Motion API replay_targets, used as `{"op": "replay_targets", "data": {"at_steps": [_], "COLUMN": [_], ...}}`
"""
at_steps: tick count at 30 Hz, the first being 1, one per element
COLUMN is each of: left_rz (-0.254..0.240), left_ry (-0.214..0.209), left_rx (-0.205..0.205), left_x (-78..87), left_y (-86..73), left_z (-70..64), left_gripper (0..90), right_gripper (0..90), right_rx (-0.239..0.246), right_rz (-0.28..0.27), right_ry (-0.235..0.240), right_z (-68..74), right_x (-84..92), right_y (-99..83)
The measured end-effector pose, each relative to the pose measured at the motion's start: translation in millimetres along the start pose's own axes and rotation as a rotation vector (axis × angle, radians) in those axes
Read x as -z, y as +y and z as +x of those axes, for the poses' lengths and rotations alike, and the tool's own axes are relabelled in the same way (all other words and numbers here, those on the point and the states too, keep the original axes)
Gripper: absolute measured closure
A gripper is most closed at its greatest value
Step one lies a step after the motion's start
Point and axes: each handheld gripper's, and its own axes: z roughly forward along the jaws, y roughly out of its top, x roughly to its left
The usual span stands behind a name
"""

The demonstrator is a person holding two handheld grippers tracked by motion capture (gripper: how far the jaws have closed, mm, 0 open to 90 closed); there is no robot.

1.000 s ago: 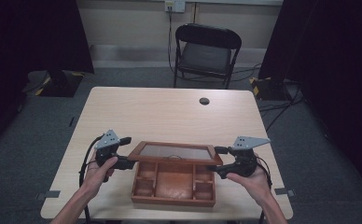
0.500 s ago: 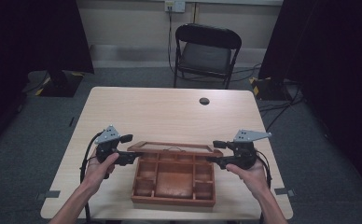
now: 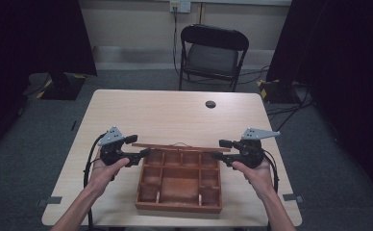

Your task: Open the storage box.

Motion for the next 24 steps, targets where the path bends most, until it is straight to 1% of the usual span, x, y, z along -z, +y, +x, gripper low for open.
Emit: {"op": "replay_targets", "data": {"at_steps": [3, 5, 6, 7, 9, 11, 12, 13, 15, 17, 19, 20, 22, 24], "left_rz": [0.006, 0.0, -0.01, -0.009, -0.003, 0.007, 0.001, 0.005, 0.007, -0.007, -0.003, 0.006, -0.001, 0.008], "left_ry": [0.002, -0.004, -0.003, -0.002, 0.01, 0.003, -0.001, -0.001, -0.008, -0.01, -0.014, -0.013, -0.015, -0.011], "left_rx": [-0.007, 0.001, 0.003, -0.006, -0.01, -0.017, -0.02, -0.032, -0.039, -0.032, -0.028, -0.033, -0.024, -0.03], "left_x": [-2.9, -4.5, -5.5, -5.9, -7.4, -9.0, -9.8, -10.2, -11.4, -13.2, -15.1, -15.9, -18.5, -20.5], "left_y": [-0.1, -0.3, -0.4, -0.1, 0.6, 2.6, 3.9, 5.8, 8.4, 8.7, 7.9, 7.8, 7.3, 7.2], "left_z": [-0.7, -0.3, 0.0, 0.8, 1.5, 2.9, 3.2, 3.6, 3.9, 3.9, 4.7, 5.5, 6.0, 6.1], "left_gripper": [24.8, 26.3, 26.5, 27.2, 29.6, 32.0, 33.6, 36.1, 39.1, 39.9, 40.8, 41.2, 41.0, 40.9], "right_gripper": [39.8, 42.1, 43.2, 44.0, 47.4, 47.3, 47.3, 47.8, 48.8, 49.4, 49.8, 49.9, 49.4, 46.8], "right_rx": [-0.004, -0.005, -0.007, -0.006, -0.005, -0.012, -0.022, -0.033, -0.035, -0.036, -0.037, -0.036, -0.036, -0.051], "right_rz": [-0.004, -0.004, -0.005, -0.005, -0.004, -0.011, -0.018, -0.025, -0.034, -0.038, -0.038, -0.033, -0.022, -0.02], "right_ry": [0.0, -0.001, -0.002, 0.003, 0.003, 0.007, 0.013, 0.017, 0.01, 0.009, 0.004, 0.003, -0.006, -0.007], "right_z": [-2.8, -4.5, -5.3, -6.1, -7.2, -9.2, -11.2, -13.1, -15.8, -17.5, -18.5, -19.1, -20.4, -22.5], "right_x": [-0.5, -1.3, -1.8, -2.5, -3.9, -5.2, -5.7, -5.8, -6.0, -6.7, -7.5, -8.2, -10.5, -13.2], "right_y": [0.6, 0.5, 0.6, 0.7, 0.8, 0.8, 0.7, 0.7, 1.4, 2.6, 3.4, 3.5, 2.8, 1.7]}}
